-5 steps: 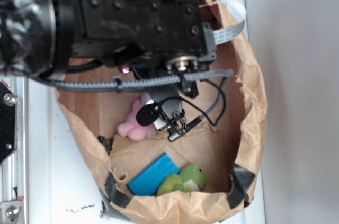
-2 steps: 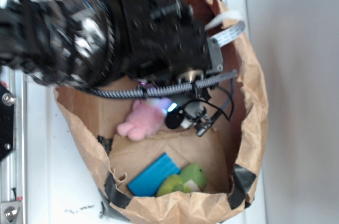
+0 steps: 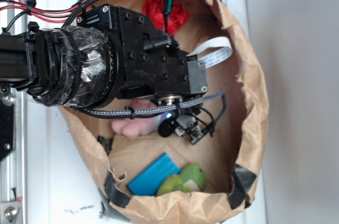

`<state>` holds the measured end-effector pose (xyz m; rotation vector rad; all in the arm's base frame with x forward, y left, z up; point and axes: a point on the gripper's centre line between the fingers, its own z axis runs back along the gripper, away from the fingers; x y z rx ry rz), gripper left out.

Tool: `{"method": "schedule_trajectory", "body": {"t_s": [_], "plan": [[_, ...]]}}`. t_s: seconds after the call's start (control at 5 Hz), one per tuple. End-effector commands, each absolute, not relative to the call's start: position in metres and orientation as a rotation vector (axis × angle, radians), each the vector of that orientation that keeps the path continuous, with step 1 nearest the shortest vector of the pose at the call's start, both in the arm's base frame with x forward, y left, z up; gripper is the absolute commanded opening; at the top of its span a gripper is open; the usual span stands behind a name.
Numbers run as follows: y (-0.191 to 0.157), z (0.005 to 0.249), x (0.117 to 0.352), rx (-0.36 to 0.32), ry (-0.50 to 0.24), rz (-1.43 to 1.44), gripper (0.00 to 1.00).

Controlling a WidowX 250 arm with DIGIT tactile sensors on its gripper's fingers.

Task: Grab the pink bunny.

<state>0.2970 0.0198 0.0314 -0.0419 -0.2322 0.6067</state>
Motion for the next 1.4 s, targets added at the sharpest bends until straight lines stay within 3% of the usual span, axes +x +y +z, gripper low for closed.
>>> {"method": "schedule_trajectory", "body": {"t_s": [0.0,0.2,0.4,0.6,0.8,1.2], "plan": [[0.024,0.037,0.306,-0.059,-0.274,0.527,0.00],[0.024,0.050,0.296,-0.076,-0.274,0.493,0.00],[0.030,0.071,0.339,-0.123,-0.257,0.454,0.00],[0.029,0.107,0.354,-0.217,-0.240,0.375,0.00],[0.019,0.131,0.357,-0.268,-0.243,0.295,0.00],[0.018,0.171,0.296,-0.364,-0.349,0.198,0.00]]}}
